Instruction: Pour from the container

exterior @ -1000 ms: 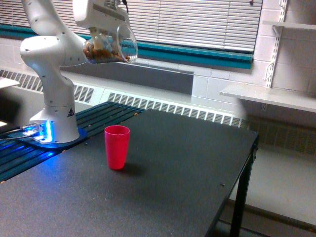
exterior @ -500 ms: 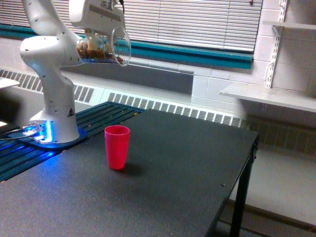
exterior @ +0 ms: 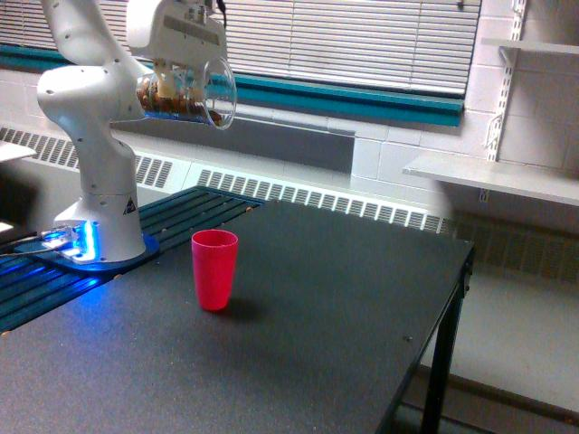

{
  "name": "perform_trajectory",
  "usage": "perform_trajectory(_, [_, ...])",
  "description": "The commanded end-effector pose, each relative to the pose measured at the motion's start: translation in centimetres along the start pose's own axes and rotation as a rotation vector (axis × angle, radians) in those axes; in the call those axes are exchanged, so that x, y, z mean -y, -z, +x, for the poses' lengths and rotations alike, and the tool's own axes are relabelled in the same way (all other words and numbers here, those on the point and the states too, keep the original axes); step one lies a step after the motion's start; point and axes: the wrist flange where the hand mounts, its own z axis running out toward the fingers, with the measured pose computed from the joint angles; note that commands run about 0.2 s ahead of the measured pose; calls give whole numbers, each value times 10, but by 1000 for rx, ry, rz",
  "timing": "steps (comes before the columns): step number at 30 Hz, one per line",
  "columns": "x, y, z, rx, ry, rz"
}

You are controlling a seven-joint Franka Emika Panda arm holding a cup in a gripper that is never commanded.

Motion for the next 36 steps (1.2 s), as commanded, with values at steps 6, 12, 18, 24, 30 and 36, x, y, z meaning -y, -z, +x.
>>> perform_trajectory(6, [3, 7, -11, 2, 33, -22])
perform_trajectory(12, [2, 12, -26, 8, 26, -36])
perform_trajectory(18, [2, 18, -44, 15, 19, -48])
perform_trajectory(24, [3, 16, -57, 24, 19, -53])
perform_trajectory(30, [4, 8, -69, 45, 19, -53])
perform_trajectory(36, [5, 6, -75, 61, 26, -63])
